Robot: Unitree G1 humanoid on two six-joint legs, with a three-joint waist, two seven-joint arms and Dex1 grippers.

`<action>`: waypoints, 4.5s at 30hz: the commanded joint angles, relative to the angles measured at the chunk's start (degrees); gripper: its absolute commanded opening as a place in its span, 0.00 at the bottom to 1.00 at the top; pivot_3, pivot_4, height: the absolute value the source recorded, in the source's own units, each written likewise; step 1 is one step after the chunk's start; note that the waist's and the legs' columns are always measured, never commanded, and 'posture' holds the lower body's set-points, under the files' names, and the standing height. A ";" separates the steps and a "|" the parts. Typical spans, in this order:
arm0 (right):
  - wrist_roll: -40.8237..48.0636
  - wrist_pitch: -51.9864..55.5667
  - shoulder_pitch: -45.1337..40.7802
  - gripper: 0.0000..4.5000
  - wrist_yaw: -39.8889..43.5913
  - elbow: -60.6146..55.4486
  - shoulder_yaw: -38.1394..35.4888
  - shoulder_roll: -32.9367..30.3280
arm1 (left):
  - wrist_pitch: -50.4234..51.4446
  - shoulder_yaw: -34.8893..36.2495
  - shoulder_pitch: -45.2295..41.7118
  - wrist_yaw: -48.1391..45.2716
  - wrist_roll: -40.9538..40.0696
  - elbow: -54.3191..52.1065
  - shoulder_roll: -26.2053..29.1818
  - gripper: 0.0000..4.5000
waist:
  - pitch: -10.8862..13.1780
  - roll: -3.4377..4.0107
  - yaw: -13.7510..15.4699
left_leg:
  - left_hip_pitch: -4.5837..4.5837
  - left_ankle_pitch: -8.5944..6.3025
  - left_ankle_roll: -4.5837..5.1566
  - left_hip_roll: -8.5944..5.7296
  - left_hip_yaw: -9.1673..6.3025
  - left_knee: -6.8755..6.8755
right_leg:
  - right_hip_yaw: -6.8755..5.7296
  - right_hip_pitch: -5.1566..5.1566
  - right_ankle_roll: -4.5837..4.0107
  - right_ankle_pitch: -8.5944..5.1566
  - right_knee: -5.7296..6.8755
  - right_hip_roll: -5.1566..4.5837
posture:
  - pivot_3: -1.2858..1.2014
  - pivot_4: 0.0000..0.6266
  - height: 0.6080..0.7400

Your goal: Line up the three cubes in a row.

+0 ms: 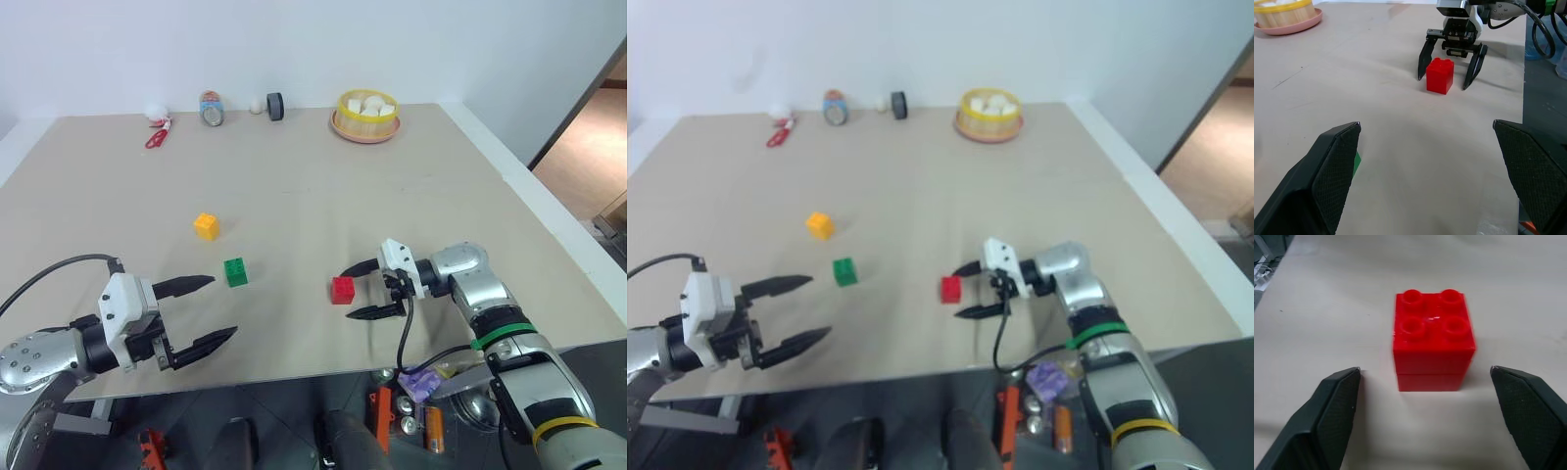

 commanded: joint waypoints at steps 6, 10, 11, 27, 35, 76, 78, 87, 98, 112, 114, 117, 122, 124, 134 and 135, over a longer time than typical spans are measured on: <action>7.11 15.89 -6.11 0.99 4.51 -6.85 -4.74 -6.37 | 5.10 12.05 5.74 4.33 -10.97 -1.35 -1.10 1.00 | 0.01 0.02 0.01 | -0.09 -0.13 -0.19 0.05 0.04 -0.07 | 0.05 -0.14 -0.13 -0.06 0.04 0.05 | 0.52 0.24 1.00; 14.31 22.04 -4.27 0.99 5.40 -14.75 -1.32 -13.59 | 7.85 14.01 6.75 5.95 -14.57 -1.37 -1.30 1.00 | 0.01 0.01 0.18 | -0.09 -0.25 -0.29 0.05 -0.01 -0.08 | 0.02 -0.11 -0.16 -0.19 0.04 0.06 | 0.52 0.24 1.00; 16.23 22.76 -3.58 0.99 5.40 -16.88 0.12 -15.81 | 8.08 14.03 6.86 5.88 -14.71 -1.20 -1.26 1.00 | 0.01 0.02 0.22 | -0.10 -0.28 -0.34 0.04 -0.01 -0.08 | 0.01 -0.12 -0.19 -0.22 0.04 0.06 | 0.52 0.24 1.00; 20.83 32.50 -11.36 0.99 -3.75 -19.29 -8.82 -8.53 | 5.77 8.95 6.18 8.30 -8.40 2.42 -5.73 1.00 | 0.02 -0.04 0.00 | 0.13 -0.47 -0.58 0.13 -0.14 -0.11 | 0.22 -0.11 -0.36 -0.32 0.21 0.41 | 0.52 0.24 1.00; 18.13 32.87 -9.55 0.99 -3.37 -19.78 -9.05 -8.89 | 5.61 8.12 4.72 8.16 -8.22 2.36 -5.80 1.00 | 0.01 -0.06 0.07 | 0.01 -0.62 -0.69 0.11 -0.05 -0.04 | 0.33 -0.17 -0.29 -0.41 0.16 0.36 | 0.52 0.24 1.00; 31.13 48.01 3.39 0.99 -17.43 -49.92 -12.92 -3.99 | -5.84 -6.18 -13.55 1.93 7.96 28.06 -8.15 1.00 | -0.01 -0.10 0.08 | 0.07 -0.63 -0.67 0.18 -0.08 -0.01 | 0.30 -0.12 -0.23 -0.36 0.19 0.44 | 0.52 0.24 1.00; 31.51 48.12 3.79 0.99 -17.86 -50.69 -12.75 -4.00 | -6.14 -6.92 -15.18 1.20 8.61 30.06 -7.98 1.00 | -0.01 -0.10 0.09 | 0.08 -0.63 -0.67 0.17 -0.07 -0.01 | 0.31 -0.12 -0.23 -0.36 0.19 0.44 | 0.52 0.24 1.00; 33.33 49.53 5.26 0.99 -19.91 -53.22 -13.00 -4.08 | -7.17 -11.38 -21.63 -2.86 12.18 37.11 -7.94 1.00 | -0.01 -0.10 0.11 | 0.03 -0.65 -0.66 0.16 -0.08 -0.02 | 0.31 -0.12 -0.14 -0.32 0.18 0.43 | 0.52 0.24 1.00; 34.09 49.69 6.10 0.99 -21.71 -54.44 -12.88 -4.33 | -8.47 -13.76 -28.51 -5.43 14.72 44.72 -8.65 1.00 | -0.02 -0.11 0.16 | 0.03 -0.63 -0.63 0.15 -0.09 0.05 | 0.32 -0.09 -0.09 -0.28 0.19 0.42 | 0.52 0.24 1.00; 33.59 49.20 5.62 1.00 -22.17 -53.62 -12.51 -4.47 | -8.41 -15.03 -29.61 -5.99 15.11 43.62 -9.67 0.28 | -0.02 -0.11 0.17 | -0.01 -0.64 -0.64 0.12 -0.10 0.08 | 0.34 -0.08 0.16 -0.15 0.18 0.40 | 0.52 0.24 1.00; 33.54 49.18 5.44 1.00 -22.17 -53.43 -12.42 -4.38 | -8.45 -15.17 -29.56 -6.00 15.19 43.16 -9.51 0.28 | -0.02 -0.11 0.17 | -0.01 -0.64 -0.64 0.12 -0.10 0.08 | 0.34 -0.08 0.16 -0.15 0.18 0.40 | 0.52 0.24 1.00; 33.57 49.24 5.27 1.00 -21.71 -53.22 -12.34 -4.59 | -8.92 -16.14 -29.71 -6.76 15.50 40.39 -8.75 0.28 | -0.02 -0.11 0.15 | 0.00 -0.64 -0.64 0.12 -0.10 0.08 | 0.34 -0.09 0.16 -0.14 0.18 0.41 | 0.52 0.24 1.00; 30.61 47.08 8.23 1.00 -17.05 -53.32 -10.83 -9.53 | -7.64 -20.24 -29.21 -10.90 14.86 31.93 -7.67 0.28 | -0.02 -0.11 0.27 | -0.08 -0.64 -0.64 0.11 -0.12 0.08 | 0.33 -0.11 0.16 -0.15 0.16 0.40 | 0.52 0.24 1.00; 28.88 45.14 9.32 1.00 -15.97 -52.75 -10.33 -10.90 | -7.17 -21.44 -28.89 -11.99 14.80 29.96 -7.33 0.28 | -0.02 -0.12 0.23 | -0.08 -0.64 -0.64 0.08 -0.10 0.08 | 0.35 -0.11 0.17 -0.17 0.13 0.37 | 0.52 0.24 1.00; 29.41 45.37 11.97 1.00 -17.55 -53.34 -13.78 -12.29 | -9.78 -30.72 -29.37 -13.40 19.79 29.58 -10.05 0.28 | -0.02 -0.11 0.04 | 0.00 -0.64 -0.62 0.11 -0.11 0.09 | 0.39 -0.10 0.00 -0.28 0.17 0.45 | 0.52 0.24 1.00; 29.59 45.46 12.31 1.00 -17.73 -53.88 -13.89 -12.39 | -10.70 -31.32 -29.89 -12.78 20.91 30.88 -10.67 0.28 | -0.02 -0.11 0.06 | 0.00 -0.64 -0.62 0.10 -0.10 0.10 | 0.40 -0.09 0.00 -0.28 0.17 0.44 | 0.52 0.24 1.00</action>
